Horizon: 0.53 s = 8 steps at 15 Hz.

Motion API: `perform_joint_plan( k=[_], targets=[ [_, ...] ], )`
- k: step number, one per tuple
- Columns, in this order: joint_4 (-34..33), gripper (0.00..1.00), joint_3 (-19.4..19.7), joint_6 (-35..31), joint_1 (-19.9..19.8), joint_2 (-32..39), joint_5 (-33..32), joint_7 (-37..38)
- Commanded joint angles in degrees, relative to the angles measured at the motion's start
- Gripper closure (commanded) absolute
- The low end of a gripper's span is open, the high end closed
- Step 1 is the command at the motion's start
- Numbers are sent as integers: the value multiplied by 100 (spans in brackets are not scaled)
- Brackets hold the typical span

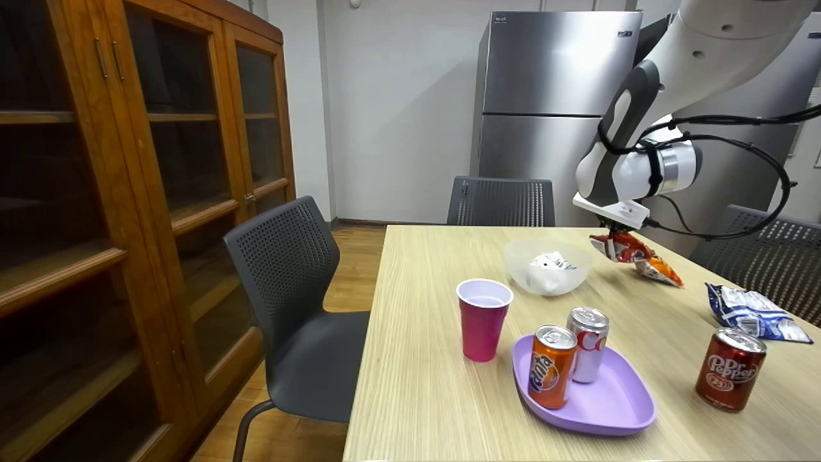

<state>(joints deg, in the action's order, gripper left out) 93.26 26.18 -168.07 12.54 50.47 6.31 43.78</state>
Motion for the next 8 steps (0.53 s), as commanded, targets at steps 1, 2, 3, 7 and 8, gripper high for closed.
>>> perform_joint_plan(
  k=[1, 2, 3, 7, 8],
  targets=[
    [545, 100, -69, -338, 129, -572, -111, -219],
    [635, 100, -69, -425, 183, -659, -108, -258],
    [728, 100, -104, -492, 215, -764, -99, -335],
    [1170, 100, -209, -801, 422, -1164, -70, -644],
    [1292, 100, -235, -879, 489, -1265, -72, -738]
  ],
)
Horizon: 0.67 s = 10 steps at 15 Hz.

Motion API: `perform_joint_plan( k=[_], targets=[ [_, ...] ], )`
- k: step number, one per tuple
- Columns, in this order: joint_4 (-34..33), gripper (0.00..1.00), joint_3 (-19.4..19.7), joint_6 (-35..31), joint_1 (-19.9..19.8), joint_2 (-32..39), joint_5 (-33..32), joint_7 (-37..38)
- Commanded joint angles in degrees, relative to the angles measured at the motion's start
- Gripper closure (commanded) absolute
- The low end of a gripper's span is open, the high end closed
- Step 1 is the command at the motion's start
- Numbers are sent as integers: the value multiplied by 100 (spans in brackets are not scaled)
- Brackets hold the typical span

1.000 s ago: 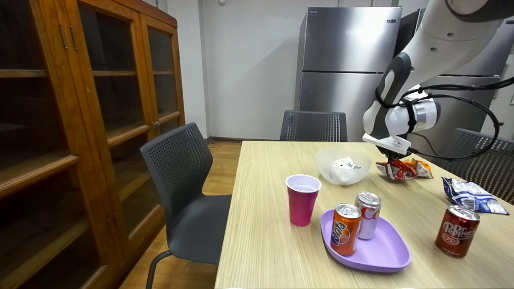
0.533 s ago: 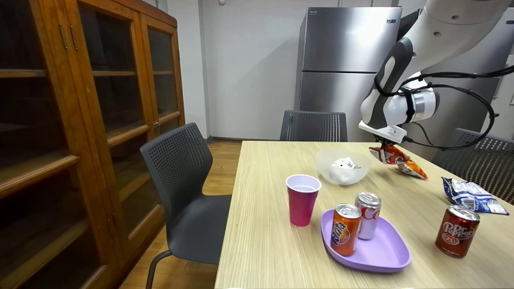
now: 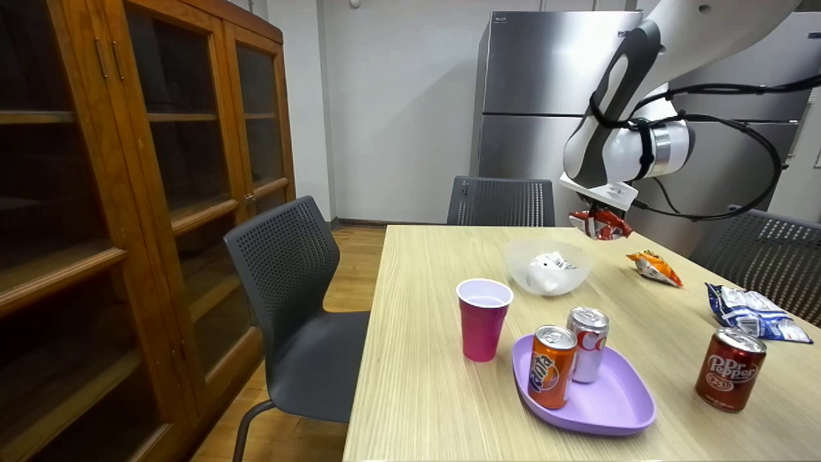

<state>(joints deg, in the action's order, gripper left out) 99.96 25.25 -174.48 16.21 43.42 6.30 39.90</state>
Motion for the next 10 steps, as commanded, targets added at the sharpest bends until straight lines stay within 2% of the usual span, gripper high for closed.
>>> perform_joint_plan(
  k=[1, 4, 10],
  targets=[
    [731, 100, -179, -323, 169, -643, -61, -450],
    [966, 100, -357, -438, 253, -835, -8, -758],
    [1149, 100, -881, -339, 180, -974, 46, -1367]
  ],
)
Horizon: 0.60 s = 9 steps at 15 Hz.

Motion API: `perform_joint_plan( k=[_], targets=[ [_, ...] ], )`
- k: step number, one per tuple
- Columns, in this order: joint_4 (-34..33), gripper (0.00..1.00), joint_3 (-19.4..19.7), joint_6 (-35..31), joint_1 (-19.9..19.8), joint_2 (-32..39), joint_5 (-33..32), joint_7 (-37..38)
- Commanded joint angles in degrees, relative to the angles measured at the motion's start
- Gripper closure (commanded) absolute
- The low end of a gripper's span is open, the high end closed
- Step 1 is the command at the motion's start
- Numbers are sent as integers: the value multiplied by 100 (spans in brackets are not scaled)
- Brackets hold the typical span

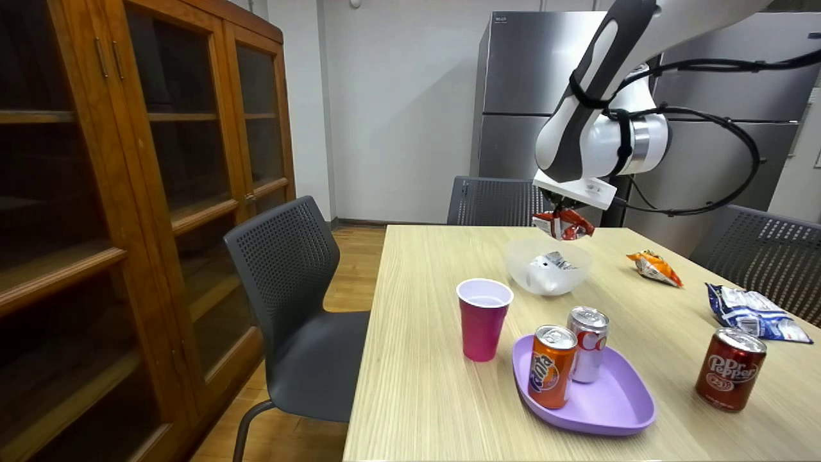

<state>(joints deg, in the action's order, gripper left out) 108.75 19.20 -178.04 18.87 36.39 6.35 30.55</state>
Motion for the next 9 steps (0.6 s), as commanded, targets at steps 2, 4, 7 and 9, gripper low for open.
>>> perform_joint_plan(
  k=[2, 4, 7, 9],
  targets=[
    [204, 100, -351, 79, -63, -185, 25, -541],
    [141, 100, -417, 137, -68, -99, 16, -627],
    [70, 100, -465, 238, -61, 8, -3, -716],
    [38, 100, -483, 286, -67, 67, -12, -756]
  ],
)
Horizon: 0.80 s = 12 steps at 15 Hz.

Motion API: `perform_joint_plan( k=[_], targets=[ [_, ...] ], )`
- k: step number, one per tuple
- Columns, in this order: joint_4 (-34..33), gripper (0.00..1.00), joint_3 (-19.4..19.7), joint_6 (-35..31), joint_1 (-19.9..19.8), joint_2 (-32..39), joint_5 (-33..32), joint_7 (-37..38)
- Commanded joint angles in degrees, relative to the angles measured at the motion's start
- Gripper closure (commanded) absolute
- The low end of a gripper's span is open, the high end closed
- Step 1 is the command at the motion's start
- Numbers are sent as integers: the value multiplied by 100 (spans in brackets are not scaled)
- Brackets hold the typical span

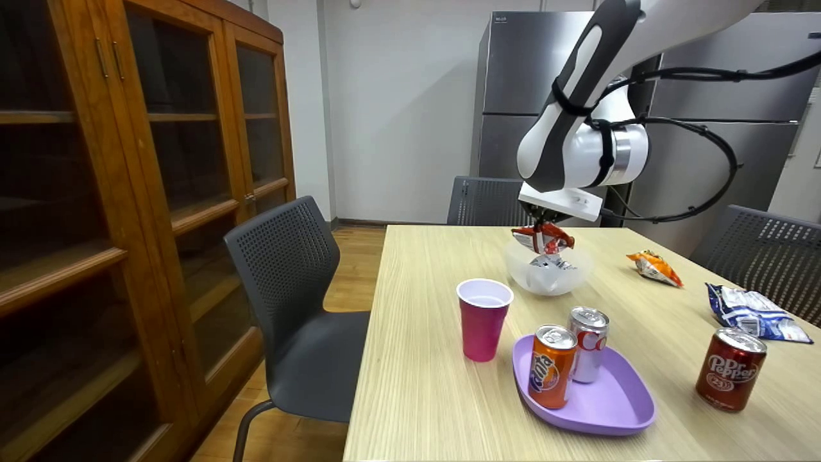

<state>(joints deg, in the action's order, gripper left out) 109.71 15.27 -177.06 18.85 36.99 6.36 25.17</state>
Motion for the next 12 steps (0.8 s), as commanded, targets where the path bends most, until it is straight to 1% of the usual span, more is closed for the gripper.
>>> perform_joint_plan(
  k=[1, 2, 3, 4, 12],
  targets=[
    [-71, 100, -99, 210, -72, 35, -18, -243],
    [-78, 74, -97, 237, -73, 53, -26, -269],
    [-84, 73, -95, 235, -81, 62, -26, -288],
    [-89, 68, -102, 246, -92, 67, -22, -304],
    [-79, 8, -153, 212, -319, -21, 16, -396]
  ],
)
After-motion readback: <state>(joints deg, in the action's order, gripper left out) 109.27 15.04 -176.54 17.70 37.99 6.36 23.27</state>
